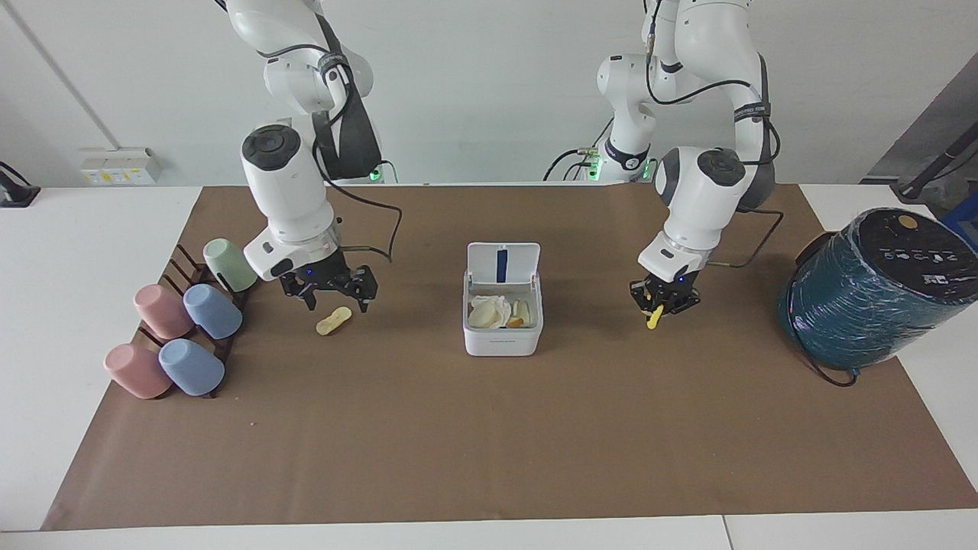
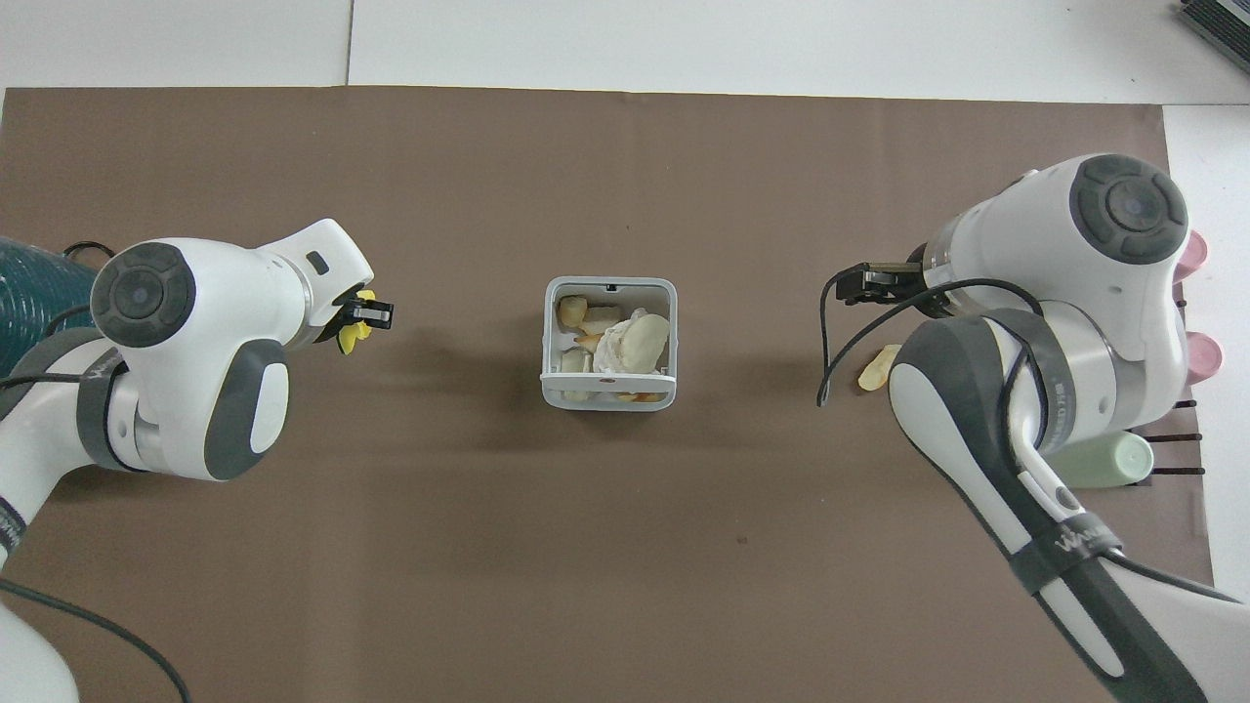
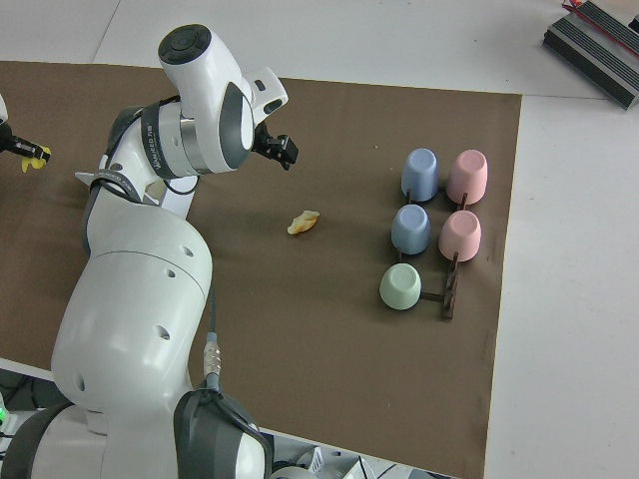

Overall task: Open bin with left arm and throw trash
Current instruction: 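Drop the sponge into the bin while the right gripper grasps the tan piece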

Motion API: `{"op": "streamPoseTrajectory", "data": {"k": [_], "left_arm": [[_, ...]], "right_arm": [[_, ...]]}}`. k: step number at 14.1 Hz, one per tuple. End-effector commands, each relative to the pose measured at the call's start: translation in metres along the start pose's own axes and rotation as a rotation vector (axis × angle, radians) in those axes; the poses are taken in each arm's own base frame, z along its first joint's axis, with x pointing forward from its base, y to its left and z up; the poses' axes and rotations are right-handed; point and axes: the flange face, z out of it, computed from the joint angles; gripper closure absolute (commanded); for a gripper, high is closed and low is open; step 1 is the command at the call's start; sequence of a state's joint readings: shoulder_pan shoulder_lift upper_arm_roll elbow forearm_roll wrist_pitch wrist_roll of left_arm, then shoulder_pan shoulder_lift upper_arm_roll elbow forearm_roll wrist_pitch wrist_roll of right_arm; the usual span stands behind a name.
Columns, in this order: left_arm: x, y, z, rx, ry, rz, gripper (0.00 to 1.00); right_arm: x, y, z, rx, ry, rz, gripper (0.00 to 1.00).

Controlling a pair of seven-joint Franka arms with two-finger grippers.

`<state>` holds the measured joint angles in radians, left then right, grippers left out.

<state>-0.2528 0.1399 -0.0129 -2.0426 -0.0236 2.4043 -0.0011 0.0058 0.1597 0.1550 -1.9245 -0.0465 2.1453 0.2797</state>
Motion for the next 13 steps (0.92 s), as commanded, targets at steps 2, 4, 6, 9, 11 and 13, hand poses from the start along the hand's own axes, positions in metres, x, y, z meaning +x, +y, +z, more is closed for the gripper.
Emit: {"op": "streamPoseTrajectory", "data": {"k": [2, 4, 6, 9, 11, 13], "left_arm": [[0.035, 0.075, -0.022, -0.028, 0.038, 0.014, 1.00], [0.046, 0.112, -0.036, -0.069, 0.032, 0.035, 1.00], [0.045, 0.145, -0.045, -0.178, 0.016, -0.017, 1.00], [0.031, 0.194, -0.045, -0.218, -0.009, -0.075, 1.00], [0.025, 0.220, -0.046, -0.236, 0.025, -0.115, 0.01], [0.021, 0.228, -0.042, -0.239, 0.031, -0.104, 0.00]], "right_arm": [[-0.046, 0.035, 0.052, -0.031, -0.016, 0.001, 0.00], [-0.052, 0.047, 0.072, -0.025, -0.006, 0.021, 0.00], [-0.057, 0.054, 0.088, -0.021, -0.008, 0.048, 0.00], [-0.066, 0.058, 0.106, -0.014, -0.002, 0.102, 0.01], [-0.067, 0.057, 0.108, -0.010, -0.004, 0.124, 0.12], [-0.068, 0.053, 0.108, -0.005, -0.007, 0.147, 0.26]]}}
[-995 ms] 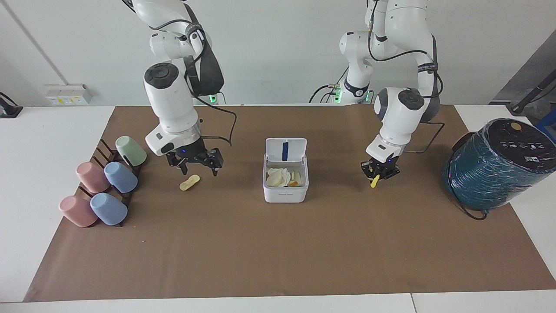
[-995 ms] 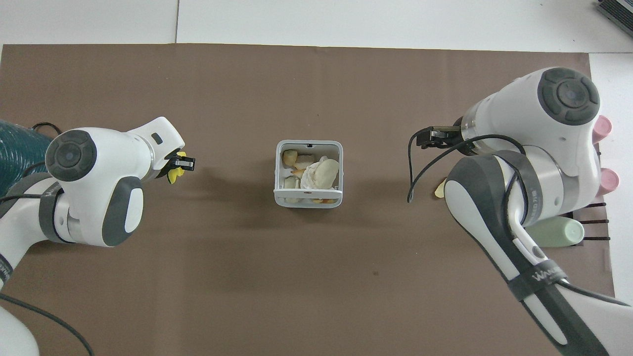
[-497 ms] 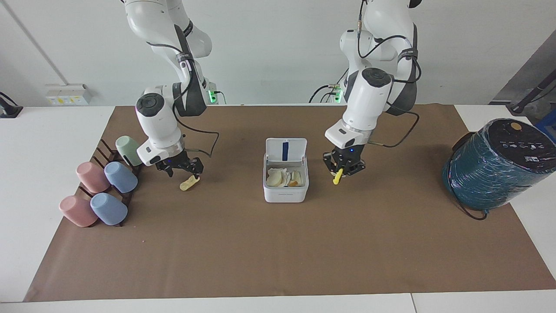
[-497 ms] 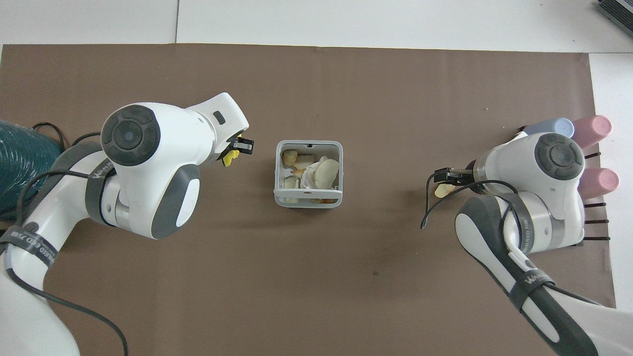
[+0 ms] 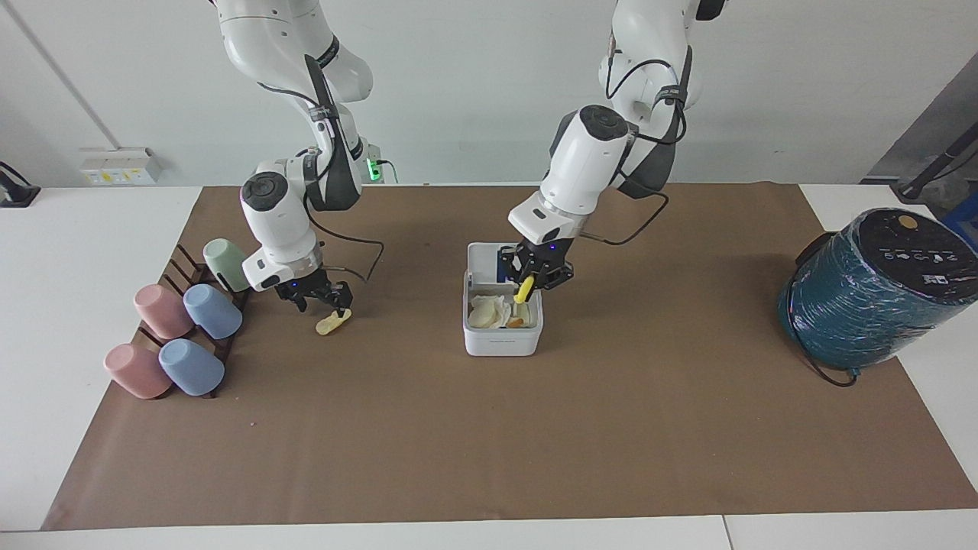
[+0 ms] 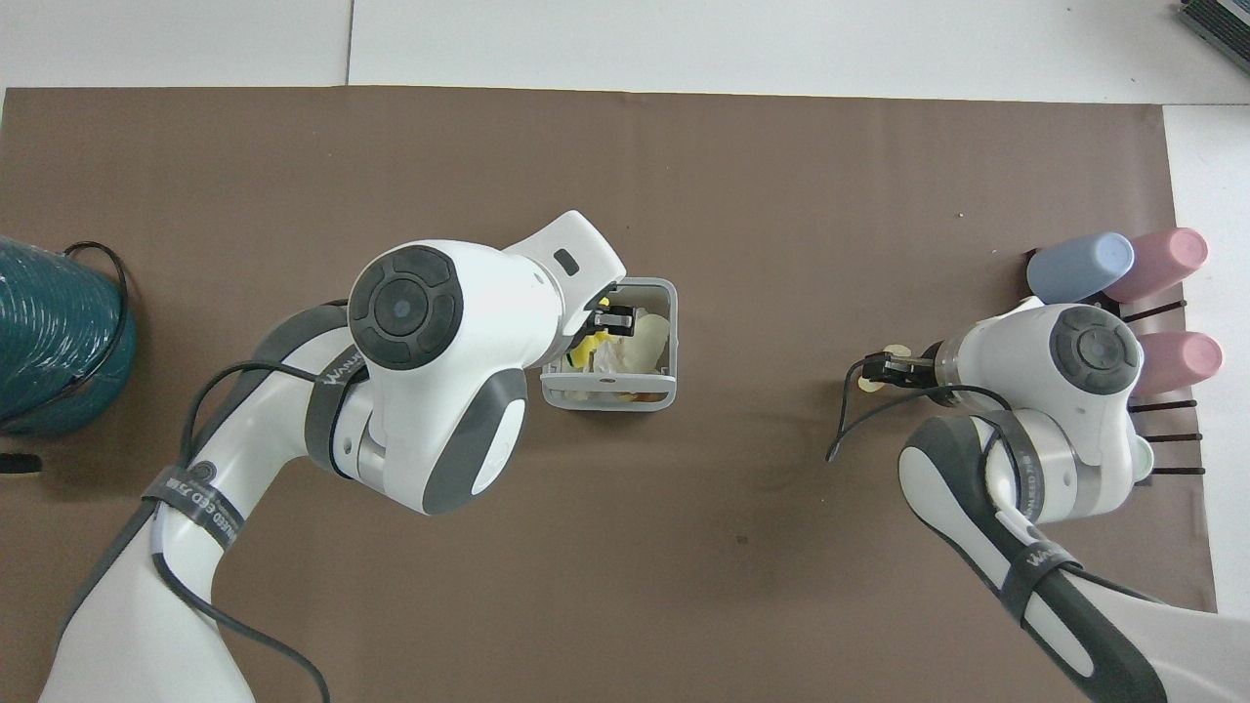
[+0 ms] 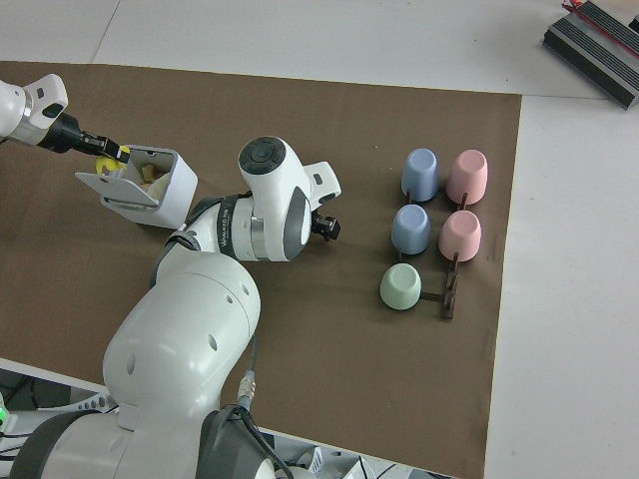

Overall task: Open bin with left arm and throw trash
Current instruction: 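Drop the sponge into the bin while the right gripper grasps the tan piece, then carry the tan piece over the bin while the left gripper returns to rest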

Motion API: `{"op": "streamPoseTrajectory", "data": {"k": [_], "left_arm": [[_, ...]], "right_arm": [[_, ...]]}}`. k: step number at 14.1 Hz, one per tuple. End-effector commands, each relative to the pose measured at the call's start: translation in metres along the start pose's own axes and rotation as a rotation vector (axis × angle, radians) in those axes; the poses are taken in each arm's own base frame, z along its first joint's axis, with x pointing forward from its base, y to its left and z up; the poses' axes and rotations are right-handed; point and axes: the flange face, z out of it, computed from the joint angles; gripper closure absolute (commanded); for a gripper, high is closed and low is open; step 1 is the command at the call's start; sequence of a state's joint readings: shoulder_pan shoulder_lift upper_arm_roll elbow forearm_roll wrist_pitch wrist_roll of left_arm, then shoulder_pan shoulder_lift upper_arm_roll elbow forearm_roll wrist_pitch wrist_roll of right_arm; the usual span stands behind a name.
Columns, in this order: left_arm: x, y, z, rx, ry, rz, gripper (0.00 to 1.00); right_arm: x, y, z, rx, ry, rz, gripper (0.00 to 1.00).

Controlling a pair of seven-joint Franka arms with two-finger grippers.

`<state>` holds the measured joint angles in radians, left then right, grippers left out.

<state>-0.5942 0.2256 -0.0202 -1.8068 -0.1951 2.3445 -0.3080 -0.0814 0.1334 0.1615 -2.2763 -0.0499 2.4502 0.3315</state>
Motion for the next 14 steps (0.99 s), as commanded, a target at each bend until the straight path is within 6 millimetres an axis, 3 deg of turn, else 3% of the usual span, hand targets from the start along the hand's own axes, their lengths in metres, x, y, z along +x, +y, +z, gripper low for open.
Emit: {"op": "streamPoseTrajectory", "data": {"k": [1, 5, 7, 8, 9, 12, 14], "left_arm": [[0.002, 0.001, 0.005, -0.011, 0.011, -0.020, 0.00], [0.002, -0.011, 0.000, 0.012, -0.033, -0.034, 0.00], [0.004, -0.039, -0.009, 0.040, -0.086, -0.066, 0.00], [0.004, -0.049, -0.012, 0.051, -0.107, -0.082, 0.00], [0.000, -0.062, -0.015, 0.067, -0.126, -0.091, 0.00], [-0.007, -0.110, -0.024, 0.181, -0.118, -0.060, 0.00], [-0.011, -0.140, -0.030, 0.244, -0.112, -0.060, 0.00]], "right_arm": [[-0.004, -0.001, 0.000, 0.003, 0.013, 0.034, 0.34], [-0.001, -0.002, 0.010, 0.015, 0.030, 0.035, 0.66], [0.001, -0.004, 0.010, 0.019, 0.034, 0.038, 0.82], [0.003, -0.005, 0.010, 0.020, 0.035, 0.040, 0.96], [0.005, -0.005, 0.009, 0.023, 0.038, 0.041, 1.00], [0.011, -0.012, -0.001, 0.035, 0.051, 0.091, 1.00], [0.014, -0.032, -0.022, 0.035, 0.051, 0.093, 1.00]]}}
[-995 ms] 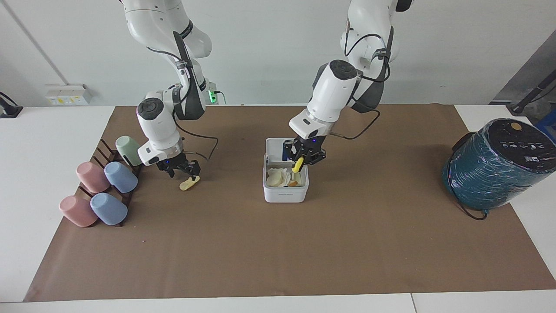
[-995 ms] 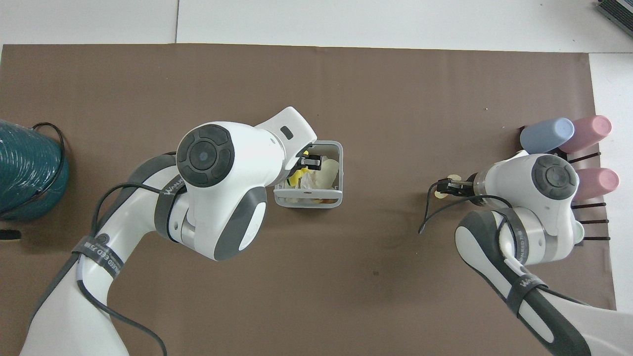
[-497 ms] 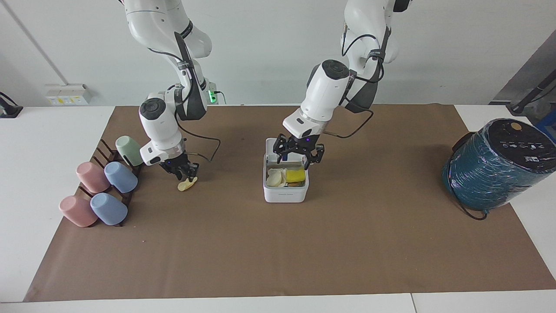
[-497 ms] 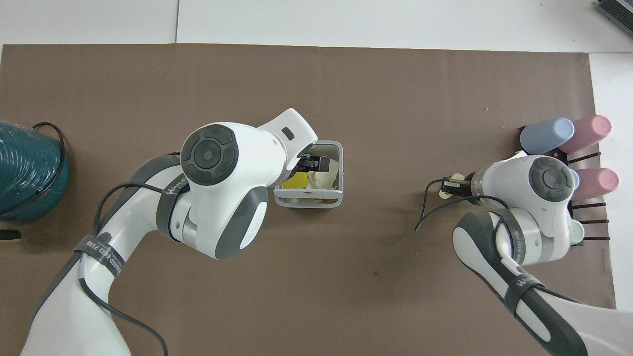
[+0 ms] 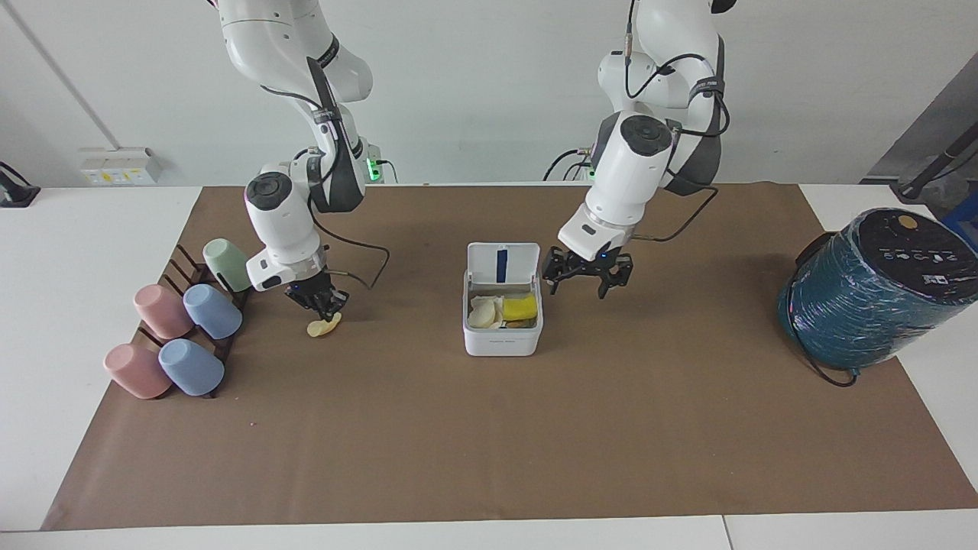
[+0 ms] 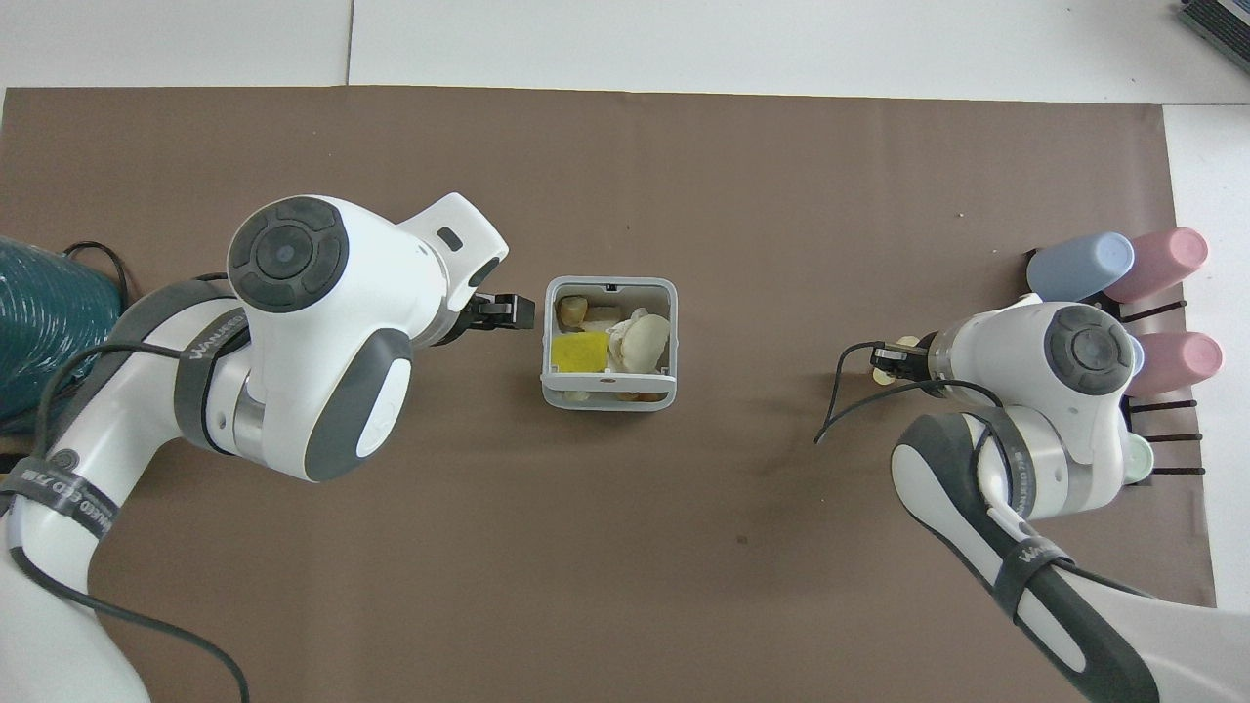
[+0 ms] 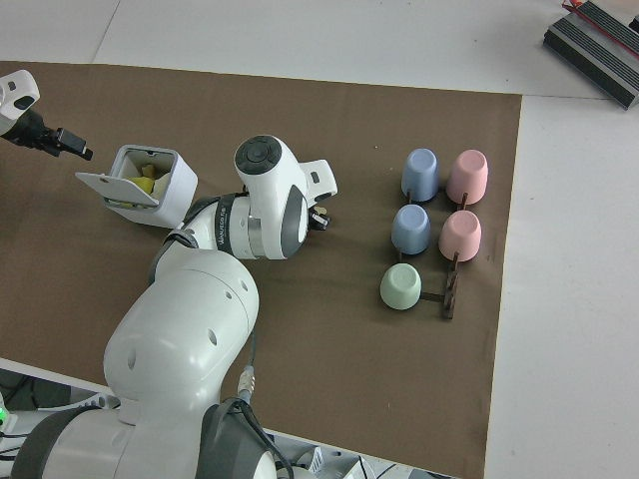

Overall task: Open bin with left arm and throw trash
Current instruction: 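Carry the tan piece over the bin while the left gripper returns to rest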

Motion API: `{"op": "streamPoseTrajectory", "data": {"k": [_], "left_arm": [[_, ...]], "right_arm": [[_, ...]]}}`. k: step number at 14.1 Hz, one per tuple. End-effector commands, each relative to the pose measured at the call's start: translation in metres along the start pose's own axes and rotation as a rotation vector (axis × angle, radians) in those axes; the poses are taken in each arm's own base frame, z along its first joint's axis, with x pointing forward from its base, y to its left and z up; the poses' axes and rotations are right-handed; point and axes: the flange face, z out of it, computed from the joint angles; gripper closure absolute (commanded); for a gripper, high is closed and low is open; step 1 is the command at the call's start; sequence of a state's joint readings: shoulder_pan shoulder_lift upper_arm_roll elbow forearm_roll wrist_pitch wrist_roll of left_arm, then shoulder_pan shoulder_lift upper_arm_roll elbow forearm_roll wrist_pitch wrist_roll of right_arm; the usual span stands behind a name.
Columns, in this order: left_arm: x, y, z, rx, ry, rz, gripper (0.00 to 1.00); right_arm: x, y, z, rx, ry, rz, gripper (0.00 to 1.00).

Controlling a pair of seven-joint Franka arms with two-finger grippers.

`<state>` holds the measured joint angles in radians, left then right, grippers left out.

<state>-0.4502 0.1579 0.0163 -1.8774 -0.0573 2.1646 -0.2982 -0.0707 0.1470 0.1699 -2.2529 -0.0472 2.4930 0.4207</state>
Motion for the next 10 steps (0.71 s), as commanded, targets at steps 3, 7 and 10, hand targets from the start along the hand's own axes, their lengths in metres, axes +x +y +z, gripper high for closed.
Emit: {"op": "streamPoseTrajectory", "data": {"k": [3, 7, 10], "left_arm": [[-0.015, -0.065, -0.021, 0.074, 0.019, 0.033, 0.00], [-0.017, -0.123, -0.076, 0.086, 0.045, 0.090, 0.00], [-0.007, -0.148, -0.136, 0.094, 0.060, 0.076, 0.00]], "right_arm": [[0.021, -0.040, -0.070, -0.020, -0.041, 0.056, 1.00], [0.020, -0.133, -0.150, 0.035, -0.049, 0.164, 1.00], [0.014, -0.187, -0.173, 0.155, -0.071, 0.310, 1.00]]}}
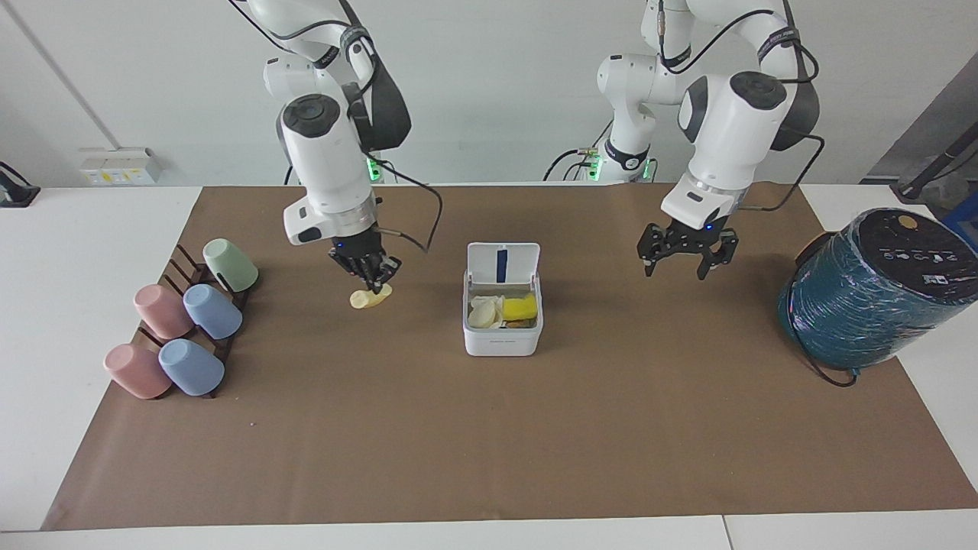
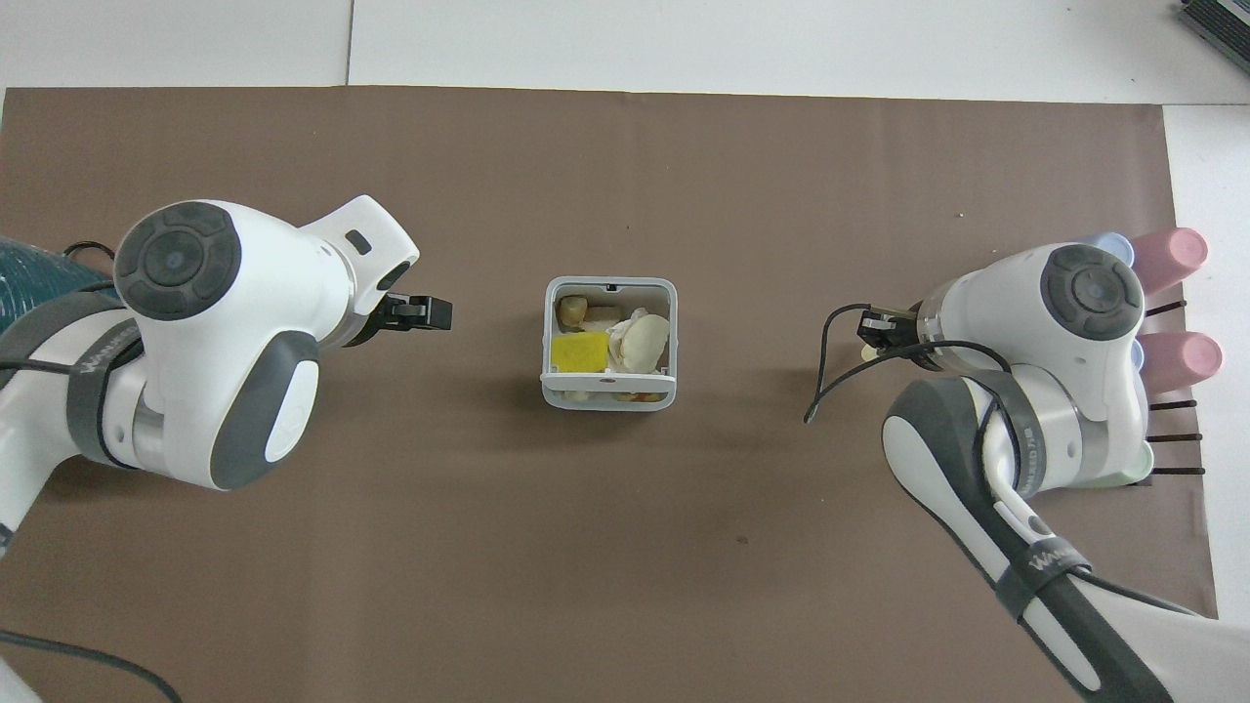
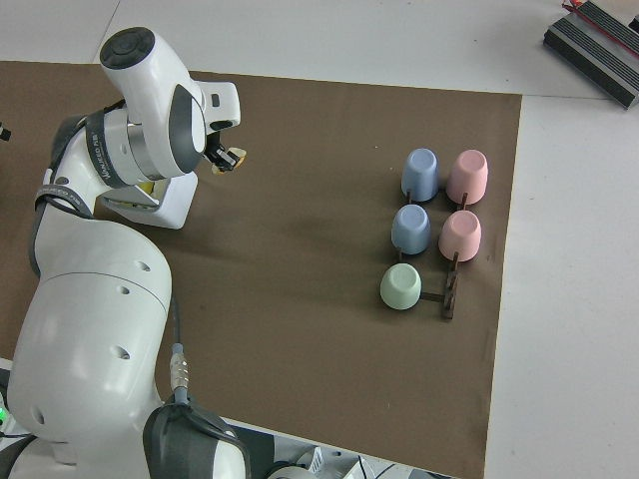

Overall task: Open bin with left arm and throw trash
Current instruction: 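Carry the tan piece over the bin while the left gripper returns to rest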

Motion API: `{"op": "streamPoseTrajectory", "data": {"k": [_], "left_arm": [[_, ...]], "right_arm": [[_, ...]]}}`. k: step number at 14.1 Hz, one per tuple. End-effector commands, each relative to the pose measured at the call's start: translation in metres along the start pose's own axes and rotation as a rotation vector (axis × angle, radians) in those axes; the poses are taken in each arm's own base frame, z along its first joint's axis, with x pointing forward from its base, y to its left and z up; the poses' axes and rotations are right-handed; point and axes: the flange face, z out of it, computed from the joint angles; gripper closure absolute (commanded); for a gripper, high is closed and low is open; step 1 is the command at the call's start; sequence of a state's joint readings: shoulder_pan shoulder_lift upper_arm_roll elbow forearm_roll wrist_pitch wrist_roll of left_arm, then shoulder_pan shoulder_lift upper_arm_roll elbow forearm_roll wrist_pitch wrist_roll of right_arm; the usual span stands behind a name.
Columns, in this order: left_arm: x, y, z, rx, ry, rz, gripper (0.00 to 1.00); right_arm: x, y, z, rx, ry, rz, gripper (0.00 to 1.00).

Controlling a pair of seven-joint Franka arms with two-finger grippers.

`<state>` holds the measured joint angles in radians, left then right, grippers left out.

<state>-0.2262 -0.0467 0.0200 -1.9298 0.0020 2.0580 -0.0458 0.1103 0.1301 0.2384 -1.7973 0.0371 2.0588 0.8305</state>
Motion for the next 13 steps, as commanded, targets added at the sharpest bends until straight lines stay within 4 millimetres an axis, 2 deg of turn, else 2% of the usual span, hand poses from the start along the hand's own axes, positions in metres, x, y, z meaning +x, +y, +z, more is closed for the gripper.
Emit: {"op": "streamPoseTrajectory", "data": {"k": [1, 2, 4, 7, 9, 11, 12, 13], "left_arm": [[0.012, -0.019, -0.057, 0.027, -0.015, 0.032, 0.00], [0.022, -0.025, -0.073, 0.030, -0.023, 0.041, 0.00], [0.032, -0.040, -0.093, 0.035, -0.044, 0.033, 0.00], [0.030, -0.048, -0.113, 0.034, -0.046, 0.027, 0.00], [0.019, -0.060, -0.116, 0.030, -0.073, 0.001, 0.00], [-0.001, -0.062, -0.108, 0.026, -0.116, -0.008, 0.00], [-0.004, -0.063, -0.106, 0.026, -0.120, -0.010, 0.00], [-0.004, -0.065, -0.106, 0.026, -0.120, -0.013, 0.00]], "right_arm": [[-0.003, -0.046, 0.004, 0.093, -0.066, 0.143, 1.00], [-0.013, -0.065, 0.008, 0.121, -0.083, 0.183, 1.00], [-0.034, -0.094, 0.031, 0.155, -0.101, 0.269, 1.00], [-0.055, -0.123, 0.055, 0.244, -0.162, 0.373, 1.00], [-0.064, -0.124, 0.076, 0.219, -0.178, 0.371, 0.98], [-0.067, -0.118, 0.088, 0.194, -0.186, 0.373, 0.81], [-0.069, -0.116, 0.094, 0.185, -0.189, 0.374, 0.79], [-0.072, -0.112, 0.098, 0.177, -0.190, 0.374, 0.72]]}}
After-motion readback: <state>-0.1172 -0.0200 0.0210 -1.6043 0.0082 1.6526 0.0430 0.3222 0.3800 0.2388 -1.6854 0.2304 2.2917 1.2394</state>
